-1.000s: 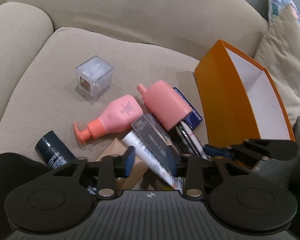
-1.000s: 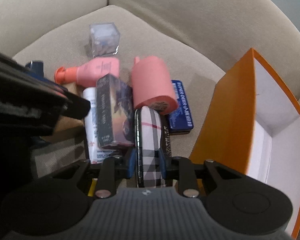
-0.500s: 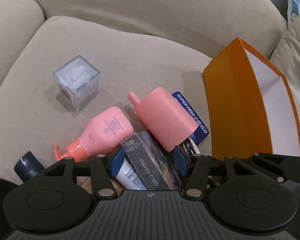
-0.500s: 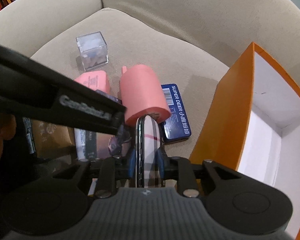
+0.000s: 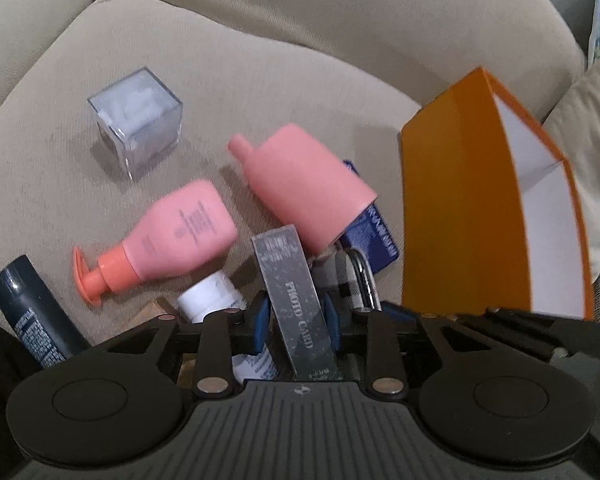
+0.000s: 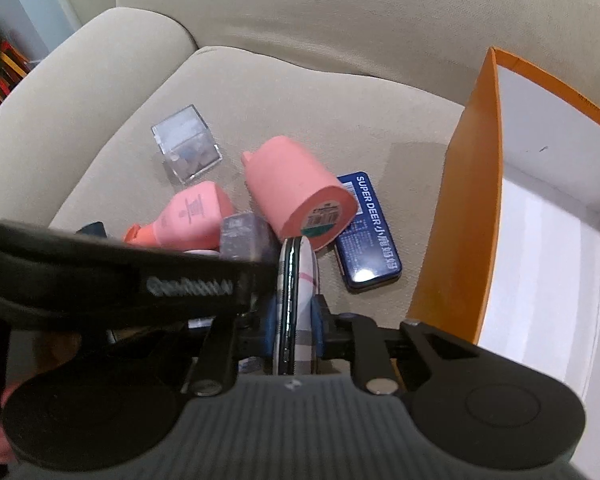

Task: Organize rigid objects
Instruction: 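Grasp the dark photo card box with the left tool while the right tool grasps the plaid case, then carry the photo card box and plaid case into the orange shoebox with both tools, then release the photo card box with the left tool while the right tool lowers the plaid case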

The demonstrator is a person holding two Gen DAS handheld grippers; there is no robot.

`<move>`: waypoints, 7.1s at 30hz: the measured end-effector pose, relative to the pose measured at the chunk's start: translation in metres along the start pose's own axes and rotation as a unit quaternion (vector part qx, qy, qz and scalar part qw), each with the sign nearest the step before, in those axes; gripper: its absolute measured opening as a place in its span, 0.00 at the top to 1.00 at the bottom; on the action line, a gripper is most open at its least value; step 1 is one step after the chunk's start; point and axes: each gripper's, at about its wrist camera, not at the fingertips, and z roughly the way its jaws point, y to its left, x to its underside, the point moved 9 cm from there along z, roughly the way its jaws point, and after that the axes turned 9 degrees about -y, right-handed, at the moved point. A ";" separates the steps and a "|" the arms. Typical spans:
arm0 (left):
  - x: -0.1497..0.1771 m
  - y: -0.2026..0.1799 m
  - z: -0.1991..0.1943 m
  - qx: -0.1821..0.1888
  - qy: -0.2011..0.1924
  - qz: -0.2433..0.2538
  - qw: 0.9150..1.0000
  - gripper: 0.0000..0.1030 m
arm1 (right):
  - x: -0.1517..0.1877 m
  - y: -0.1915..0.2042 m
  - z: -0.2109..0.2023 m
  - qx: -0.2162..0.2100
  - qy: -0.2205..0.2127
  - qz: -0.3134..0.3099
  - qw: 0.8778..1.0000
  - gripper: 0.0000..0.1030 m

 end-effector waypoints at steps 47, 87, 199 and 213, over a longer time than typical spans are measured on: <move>-0.014 -0.068 -0.132 0.038 -0.114 0.068 0.990 0.76 | -0.020 -0.040 -0.164 -0.016 -0.169 0.114 0.979 0.83; -0.034 -0.193 0.062 -0.036 0.024 0.273 0.961 0.76 | 0.007 -0.233 -0.089 0.091 -0.139 0.248 0.954 0.83; -0.052 -0.135 0.003 0.039 -0.020 0.138 0.989 0.89 | -0.014 -0.179 0.006 0.020 -0.008 0.130 0.991 0.83; -0.052 -0.135 0.001 0.042 -0.021 0.129 0.990 0.89 | 0.050 -0.195 -0.018 0.077 0.070 0.026 0.994 0.38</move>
